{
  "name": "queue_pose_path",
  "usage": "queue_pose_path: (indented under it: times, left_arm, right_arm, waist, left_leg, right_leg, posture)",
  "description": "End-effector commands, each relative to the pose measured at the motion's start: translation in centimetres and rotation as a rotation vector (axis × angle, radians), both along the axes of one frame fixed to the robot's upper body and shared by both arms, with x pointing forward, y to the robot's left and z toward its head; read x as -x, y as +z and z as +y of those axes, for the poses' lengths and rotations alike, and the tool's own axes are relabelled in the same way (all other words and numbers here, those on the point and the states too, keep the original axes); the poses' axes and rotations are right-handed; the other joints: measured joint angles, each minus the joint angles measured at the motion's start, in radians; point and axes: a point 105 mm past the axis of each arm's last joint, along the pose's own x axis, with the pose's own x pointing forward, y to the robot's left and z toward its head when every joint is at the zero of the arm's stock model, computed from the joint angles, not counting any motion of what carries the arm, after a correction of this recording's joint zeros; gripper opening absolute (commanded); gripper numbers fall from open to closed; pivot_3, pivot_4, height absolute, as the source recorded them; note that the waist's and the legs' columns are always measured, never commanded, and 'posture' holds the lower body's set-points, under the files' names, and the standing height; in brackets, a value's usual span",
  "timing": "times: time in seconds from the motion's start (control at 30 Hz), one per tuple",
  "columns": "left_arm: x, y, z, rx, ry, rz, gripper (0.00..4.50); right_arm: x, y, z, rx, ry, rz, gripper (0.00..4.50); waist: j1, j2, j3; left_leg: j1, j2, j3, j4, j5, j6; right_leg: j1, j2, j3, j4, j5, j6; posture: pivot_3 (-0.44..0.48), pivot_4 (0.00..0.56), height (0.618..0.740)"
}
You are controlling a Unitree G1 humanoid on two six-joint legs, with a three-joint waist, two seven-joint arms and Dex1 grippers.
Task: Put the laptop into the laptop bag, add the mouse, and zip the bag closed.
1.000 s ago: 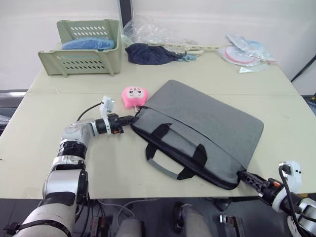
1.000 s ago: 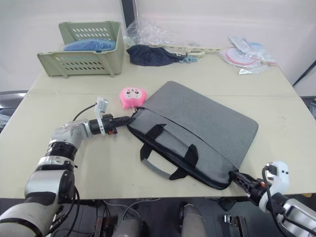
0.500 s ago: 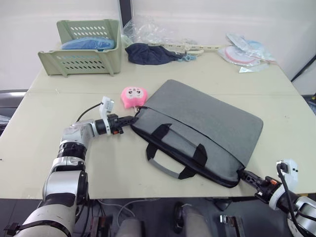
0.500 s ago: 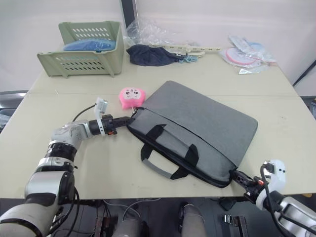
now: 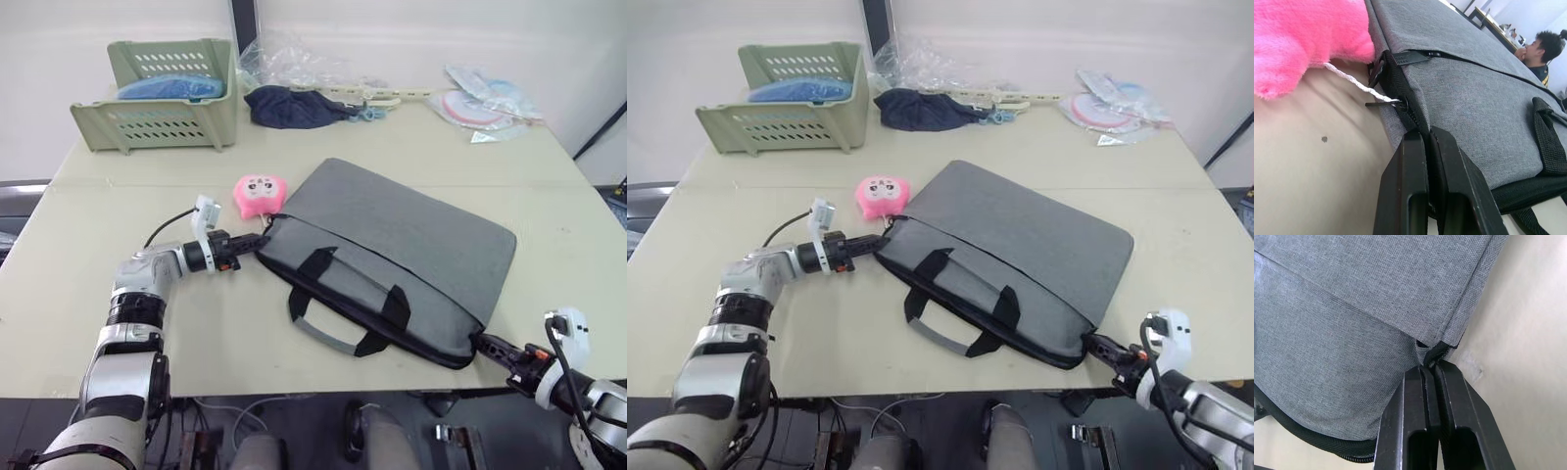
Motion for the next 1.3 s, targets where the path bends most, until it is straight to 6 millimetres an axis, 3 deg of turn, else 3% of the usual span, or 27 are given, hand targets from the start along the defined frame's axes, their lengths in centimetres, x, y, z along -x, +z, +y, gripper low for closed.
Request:
queue_pose_path:
  times: [0.03,0.3,0.47,0.87,1.3]
  left_arm:
    - [1.4,-0.4,1.6,-0.031,0.041,0.029,0.00]
    - [5.2,0.3,3.0,-0.051,0.108,0.053,0.00]
    - [6.5,0.5,3.4,-0.058,0.146,0.063,0.00]
    - [7.3,0.7,3.7,-0.062,0.201,0.055,0.00]
    - [8.6,1.1,3.2,-0.060,0.201,0.065,0.00]
  right_arm:
    - [-0.7,0.3,-0.7,0.061,0.028,0.001,0.02]
    - [-4.7,2.6,-1.9,0.152,0.125,-0.052,0.02]
    - [-6.8,3.5,-1.5,0.178,0.174,-0.089,0.02]
    - [-10.2,5.1,0.7,0.216,0.272,-0.153,0.02]
    - [-11.8,5.4,0.7,0.243,0.289,-0.167,0.02]
  waist:
    - [0.002,0.000,0.000]
    - [-0.002,0.006,0.003]
    - [-0.001,0.008,0.004]
    - [-0.001,0.009,0.005]
    - [-0.001,0.011,0.006]
  left_leg:
    - [0.000,0.000,0.000,0.000,0.000,0.000]
    - [0.000,0.002,0.002,0.000,-0.001,-0.002]
    - [-0.001,0.003,0.002,0.000,-0.001,-0.002]
    - [-0.002,0.003,0.002,0.001,-0.001,-0.003]
    - [-0.004,0.003,0.002,0.001,-0.002,-0.003]
  right_leg:
    - [0.000,0.000,0.000,0.000,0.000,0.000]
    - [-0.001,0.002,0.001,0.000,0.000,0.000]
    - [-0.002,0.002,0.000,0.000,0.000,0.000]
    - [-0.003,0.002,0.000,0.000,0.000,0.000]
    - [-0.004,0.003,-0.001,-0.002,0.000,0.000]
  posture:
    - [0.000,0.150,0.740]
    - [0.000,0.150,0.740]
    - [0.000,0.150,0.740]
    - [0.000,0.150,0.740]
    - [0.000,0.150,0.740]
